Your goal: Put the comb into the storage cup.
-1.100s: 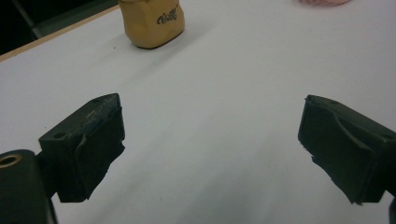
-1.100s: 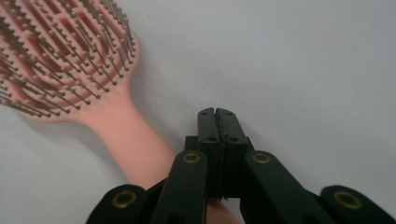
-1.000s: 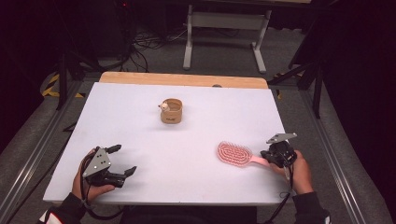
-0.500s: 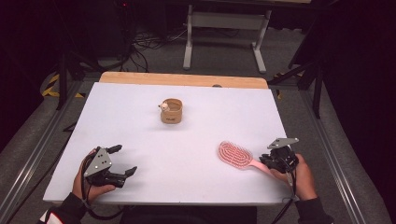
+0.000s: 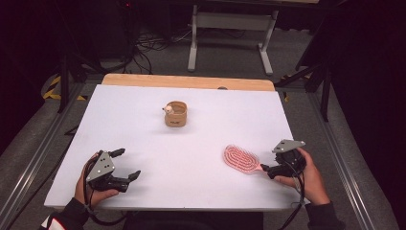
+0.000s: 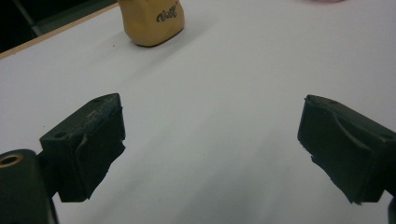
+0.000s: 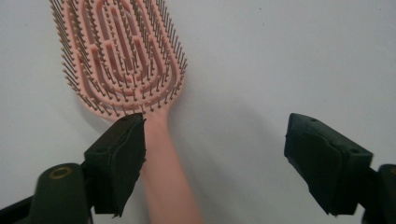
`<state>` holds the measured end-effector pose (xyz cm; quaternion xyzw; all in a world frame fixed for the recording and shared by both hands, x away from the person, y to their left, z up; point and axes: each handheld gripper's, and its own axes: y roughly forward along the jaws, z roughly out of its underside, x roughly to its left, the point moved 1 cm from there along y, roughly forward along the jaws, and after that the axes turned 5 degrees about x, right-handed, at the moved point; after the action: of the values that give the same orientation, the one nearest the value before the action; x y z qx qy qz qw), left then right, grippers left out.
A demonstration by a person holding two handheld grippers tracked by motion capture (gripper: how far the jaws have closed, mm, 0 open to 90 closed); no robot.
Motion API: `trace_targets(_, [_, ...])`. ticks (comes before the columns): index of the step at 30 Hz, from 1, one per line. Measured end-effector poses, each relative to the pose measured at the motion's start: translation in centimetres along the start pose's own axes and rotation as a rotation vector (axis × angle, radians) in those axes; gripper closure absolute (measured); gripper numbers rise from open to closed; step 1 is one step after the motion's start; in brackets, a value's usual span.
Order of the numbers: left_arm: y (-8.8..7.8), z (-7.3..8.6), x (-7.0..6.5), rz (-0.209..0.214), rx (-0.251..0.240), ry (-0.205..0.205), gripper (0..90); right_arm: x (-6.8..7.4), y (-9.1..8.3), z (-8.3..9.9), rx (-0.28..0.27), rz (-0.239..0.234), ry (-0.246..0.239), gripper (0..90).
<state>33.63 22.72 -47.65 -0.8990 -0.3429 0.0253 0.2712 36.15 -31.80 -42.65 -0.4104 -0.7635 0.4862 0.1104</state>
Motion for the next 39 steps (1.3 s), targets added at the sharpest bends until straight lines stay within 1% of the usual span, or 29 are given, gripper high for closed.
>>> trace_targets(1, [0.0,0.0,0.0,0.000,0.000,0.000,8.4,0.1,0.3,0.0,0.014,-0.006,0.000,18.0])
trace_targets(2, [0.0,0.0,0.0,0.002,-0.001,-0.001,8.2,0.1,0.4,0.0,0.021,-0.013,-0.001,17.5])
trace_targets(3, [0.0,0.0,0.0,0.003,0.000,-0.001,8.1,0.2,0.6,0.0,0.028,-0.032,0.001,15.2])
trace_targets(4, [0.0,0.0,0.0,0.004,0.003,-0.001,8.1,0.2,0.6,0.0,0.028,-0.032,0.001,15.2])
trace_targets(6, [0.1,0.0,0.0,0.007,0.005,0.001,8.1,0.2,0.7,-0.1,0.044,-0.067,0.002,12.1])
trace_targets(8, [0.1,0.0,0.0,0.008,0.009,0.004,8.1,0.3,0.8,-0.3,0.052,-0.084,0.009,10.6])
trace_targets(10, [0.0,0.0,-0.1,0.007,0.010,0.004,8.1,0.4,0.9,-0.5,0.078,-0.104,-0.010,9.0])
trace_targets(12, [0.1,0.0,0.0,0.006,0.007,0.002,8.0,0.7,1.4,-0.9,0.126,-0.124,-0.024,8.7])
trace_targets(14, [0.1,0.0,0.0,0.009,0.007,0.002,8.0,0.8,1.7,-1.1,0.156,-0.117,-0.047,7.8])
trace_targets(16, [0.1,0.0,-0.1,0.008,0.012,0.004,8.0,1.1,2.0,-1.3,0.187,-0.123,-0.065,8.5])
trace_targets(18, [0.1,0.0,-0.1,0.009,0.012,0.004,8.0,1.3,2.2,-1.5,0.194,-0.131,-0.080,9.0])
trace_targets(20, [0.1,0.0,-0.1,0.009,0.013,0.004,8.0,1.5,2.4,-1.6,0.219,-0.135,-0.091,13.8])
trace_targets(22, [0.1,0.0,-0.1,0.008,0.013,0.004,8.0,1.5,2.7,-1.6,0.246,-0.124,-0.099,15.4])
trace_targets(23, [0.1,0.0,-0.1,0.009,0.012,0.004,8.0,1.5,2.7,-1.7,0.247,-0.132,-0.092,17.7])
trace_targets(24, [0.1,0.0,-0.1,0.008,0.012,0.005,8.0,1.3,2.7,-1.7,0.240,-0.153,-0.087,25.4])
trace_targets(25, [0.1,0.0,-0.1,0.009,0.013,0.006,8.0,1.3,2.7,-1.7,0.240,-0.153,-0.087,25.4])
trace_targets(27, [0.2,0.0,-0.1,0.012,0.017,0.007,8.0,1.2,2.6,-1.7,0.232,-0.174,-0.076,33.4])
trace_targets(28, [0.2,0.0,-0.2,0.013,0.015,0.008,8.0,1.1,2.6,-1.7,0.228,-0.186,-0.069,38.8])
trace_targets(29, [0.2,0.0,-0.2,0.013,0.015,0.008,8.0,1.0,2.6,-1.6,0.223,-0.212,-0.063,44.2])
trace_targets(31, [0.2,0.0,-0.1,0.016,0.013,0.006,8.0,1.0,2.5,-1.6,0.211,-0.225,-0.067,49.8])
trace_targets(32, [0.2,0.0,-0.1,0.015,0.015,0.005,8.0,1.0,2.5,-1.6,0.204,-0.232,-0.069,55.9])
trace_targets(34, [0.2,0.0,-0.1,0.016,0.017,0.006,8.1,1.0,2.4,-1.6,0.200,-0.235,-0.078,61.3])
trace_targets(36, [0.2,0.0,-0.1,0.016,0.017,0.007,8.1,1.1,2.5,-1.6,0.195,-0.233,-0.087,64.7])
trace_targets(39, [0.2,0.0,-0.1,0.017,0.016,0.006,8.3,1.2,2.4,-1.6,0.187,-0.239,-0.100,67.4])
